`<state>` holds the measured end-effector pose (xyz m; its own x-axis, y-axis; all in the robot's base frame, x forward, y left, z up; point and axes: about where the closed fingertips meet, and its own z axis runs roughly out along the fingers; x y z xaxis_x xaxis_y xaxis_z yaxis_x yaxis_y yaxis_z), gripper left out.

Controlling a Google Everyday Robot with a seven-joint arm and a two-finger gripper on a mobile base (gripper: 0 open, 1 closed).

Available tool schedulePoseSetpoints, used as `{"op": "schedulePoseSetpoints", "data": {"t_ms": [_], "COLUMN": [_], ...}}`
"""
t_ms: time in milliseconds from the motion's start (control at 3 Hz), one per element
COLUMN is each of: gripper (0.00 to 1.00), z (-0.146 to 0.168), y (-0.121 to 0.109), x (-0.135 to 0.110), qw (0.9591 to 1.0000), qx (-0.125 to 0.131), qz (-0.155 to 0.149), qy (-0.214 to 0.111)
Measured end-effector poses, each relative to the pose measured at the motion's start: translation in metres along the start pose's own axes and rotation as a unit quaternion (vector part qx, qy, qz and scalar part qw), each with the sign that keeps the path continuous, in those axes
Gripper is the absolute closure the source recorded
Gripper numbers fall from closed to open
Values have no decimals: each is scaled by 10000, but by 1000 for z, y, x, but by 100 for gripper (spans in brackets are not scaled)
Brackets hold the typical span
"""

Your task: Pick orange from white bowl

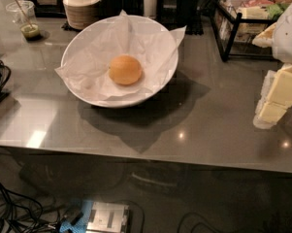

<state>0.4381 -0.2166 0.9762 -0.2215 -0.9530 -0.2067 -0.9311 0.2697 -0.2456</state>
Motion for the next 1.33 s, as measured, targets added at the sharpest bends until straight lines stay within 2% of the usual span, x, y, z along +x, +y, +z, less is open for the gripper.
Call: {"op": "schedulePoseSetpoints", "data": {"t_ms": [333, 667, 1000, 1333], "gripper": [0, 0, 0, 0], "z": [0, 1, 7, 19], "y": [0, -4, -11, -14], "x": [0, -15, -52, -96], "qw": [10000, 9998, 9972, 9904], "qx": [0, 55, 55, -100], "qz": [-1, -165, -595, -1048], "qy": [-1, -109, -439, -893]}}
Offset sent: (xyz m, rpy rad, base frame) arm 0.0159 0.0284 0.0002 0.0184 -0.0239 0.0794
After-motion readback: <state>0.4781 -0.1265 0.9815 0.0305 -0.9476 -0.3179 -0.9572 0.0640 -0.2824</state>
